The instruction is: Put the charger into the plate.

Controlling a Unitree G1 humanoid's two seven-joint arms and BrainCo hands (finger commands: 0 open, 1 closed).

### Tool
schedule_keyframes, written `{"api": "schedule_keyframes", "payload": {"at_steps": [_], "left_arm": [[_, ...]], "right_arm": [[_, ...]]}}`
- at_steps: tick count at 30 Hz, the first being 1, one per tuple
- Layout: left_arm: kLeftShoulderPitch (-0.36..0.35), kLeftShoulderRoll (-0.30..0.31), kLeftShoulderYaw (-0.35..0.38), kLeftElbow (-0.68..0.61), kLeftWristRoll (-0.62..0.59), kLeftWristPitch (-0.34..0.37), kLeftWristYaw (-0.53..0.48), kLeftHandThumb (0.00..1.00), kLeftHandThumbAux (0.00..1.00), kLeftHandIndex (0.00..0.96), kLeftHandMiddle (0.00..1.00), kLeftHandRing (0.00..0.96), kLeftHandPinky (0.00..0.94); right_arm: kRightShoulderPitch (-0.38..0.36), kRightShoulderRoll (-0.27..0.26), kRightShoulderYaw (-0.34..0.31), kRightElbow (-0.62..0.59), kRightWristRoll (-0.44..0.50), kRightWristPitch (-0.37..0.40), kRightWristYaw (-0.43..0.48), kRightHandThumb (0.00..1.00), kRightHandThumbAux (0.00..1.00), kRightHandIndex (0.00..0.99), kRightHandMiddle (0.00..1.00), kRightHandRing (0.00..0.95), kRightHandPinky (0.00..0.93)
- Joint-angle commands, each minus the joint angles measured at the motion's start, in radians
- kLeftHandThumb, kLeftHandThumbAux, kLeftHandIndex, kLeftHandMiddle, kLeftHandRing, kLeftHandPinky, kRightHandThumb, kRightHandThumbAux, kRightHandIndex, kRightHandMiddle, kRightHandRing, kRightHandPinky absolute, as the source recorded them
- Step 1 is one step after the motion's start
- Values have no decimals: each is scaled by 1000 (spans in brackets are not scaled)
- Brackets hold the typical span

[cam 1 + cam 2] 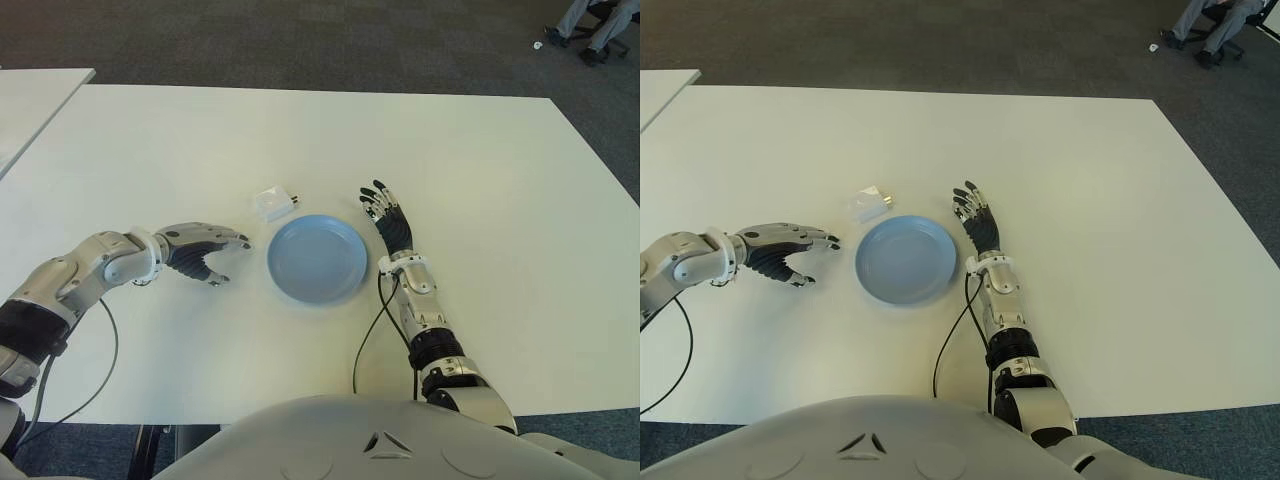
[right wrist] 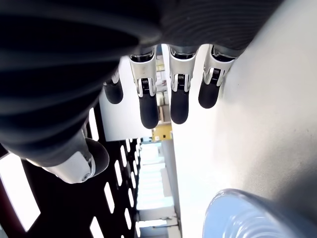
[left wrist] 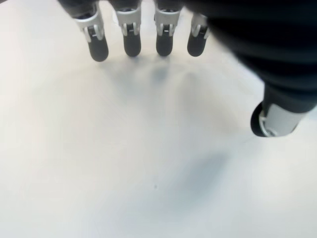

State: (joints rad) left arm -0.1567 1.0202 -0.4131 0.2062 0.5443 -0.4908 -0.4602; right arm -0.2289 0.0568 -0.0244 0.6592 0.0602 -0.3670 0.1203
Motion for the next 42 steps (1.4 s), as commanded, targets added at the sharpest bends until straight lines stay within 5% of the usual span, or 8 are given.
{"api": "schedule_keyframes", "payload": {"at_steps": [1,18,26,32,37,42], "left_arm": [[76,22,17,-9,6,25,-51,0,428,0,0,8,51],[123,20,99,-108,109,16,0,0,475,0,42,38,65],[47,43,159,-259,169,48,-53,4,568,48,151,131,168],[46,-49,192,-197,241,10,207,164,566,103,221,196,202],[6,-171,190,-90,303,75,405,292,540,108,222,200,160],[-102,-366,192,160,312,159,698,415,505,106,208,192,165]], "right_arm": [[-1,-1,-7,38,4,1,4,0,629,39,219,161,14],[-8,-7,-9,58,3,-12,6,0,630,43,237,175,14],[-16,-14,-12,76,5,-17,9,0,624,37,237,177,12],[-25,-19,-17,96,8,-24,14,0,618,32,237,177,22],[-34,-21,-23,114,9,-29,21,0,616,29,236,177,22],[-42,-21,-26,127,7,-32,24,0,617,24,240,182,25]]}}
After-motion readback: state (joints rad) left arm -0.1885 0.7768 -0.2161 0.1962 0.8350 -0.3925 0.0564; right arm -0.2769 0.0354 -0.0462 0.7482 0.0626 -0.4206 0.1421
